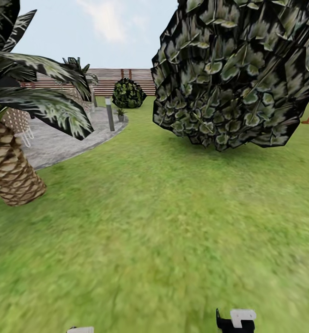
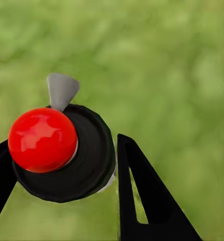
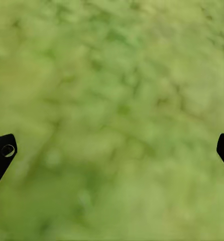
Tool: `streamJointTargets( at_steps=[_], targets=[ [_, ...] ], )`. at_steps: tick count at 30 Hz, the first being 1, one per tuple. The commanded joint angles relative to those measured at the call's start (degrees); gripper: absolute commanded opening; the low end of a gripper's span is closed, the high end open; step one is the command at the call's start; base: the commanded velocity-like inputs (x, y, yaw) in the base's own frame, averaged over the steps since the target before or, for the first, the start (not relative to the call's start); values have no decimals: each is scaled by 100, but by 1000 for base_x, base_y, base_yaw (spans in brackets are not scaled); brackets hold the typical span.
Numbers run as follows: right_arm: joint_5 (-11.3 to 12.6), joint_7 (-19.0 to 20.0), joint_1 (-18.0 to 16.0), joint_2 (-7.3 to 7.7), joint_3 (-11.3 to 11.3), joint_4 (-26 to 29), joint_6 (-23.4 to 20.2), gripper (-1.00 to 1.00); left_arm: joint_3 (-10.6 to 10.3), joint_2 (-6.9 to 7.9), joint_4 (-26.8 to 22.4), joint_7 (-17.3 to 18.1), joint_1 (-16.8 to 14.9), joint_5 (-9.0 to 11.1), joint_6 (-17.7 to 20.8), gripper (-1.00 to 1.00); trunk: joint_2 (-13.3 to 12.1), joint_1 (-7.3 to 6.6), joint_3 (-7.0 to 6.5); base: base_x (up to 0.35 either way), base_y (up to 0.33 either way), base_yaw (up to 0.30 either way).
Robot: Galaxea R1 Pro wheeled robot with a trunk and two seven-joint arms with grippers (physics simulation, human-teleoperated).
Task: Pick up the pesticide atomizer in the garden and spray insectifuge to fully cover both potted plants in the garden.
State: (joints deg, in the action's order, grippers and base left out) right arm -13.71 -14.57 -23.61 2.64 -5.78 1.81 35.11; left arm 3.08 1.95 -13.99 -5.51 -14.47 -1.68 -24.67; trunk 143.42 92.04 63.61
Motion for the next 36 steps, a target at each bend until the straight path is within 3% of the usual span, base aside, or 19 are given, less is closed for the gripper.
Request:
streamJointTargets(
  at_steps=[1,9,36],
  targets=[
    [-61,-19,-3,-1,-46,-6,14,100,26,-2,4,-2,-3,-19,-20,-100,2,2,5,326,-120,0],
    [-61,-19,-3,-1,-46,-6,14,100,26,-2,9,-1,-3,-18,-20,-100,2,2,0,329,-110,32],
    [-63,-19,-3,-1,-46,-6,14,100,26,-3,10,-1,-3,-18,-20,-100,2,2,-91,330,-108,164]
  ],
)
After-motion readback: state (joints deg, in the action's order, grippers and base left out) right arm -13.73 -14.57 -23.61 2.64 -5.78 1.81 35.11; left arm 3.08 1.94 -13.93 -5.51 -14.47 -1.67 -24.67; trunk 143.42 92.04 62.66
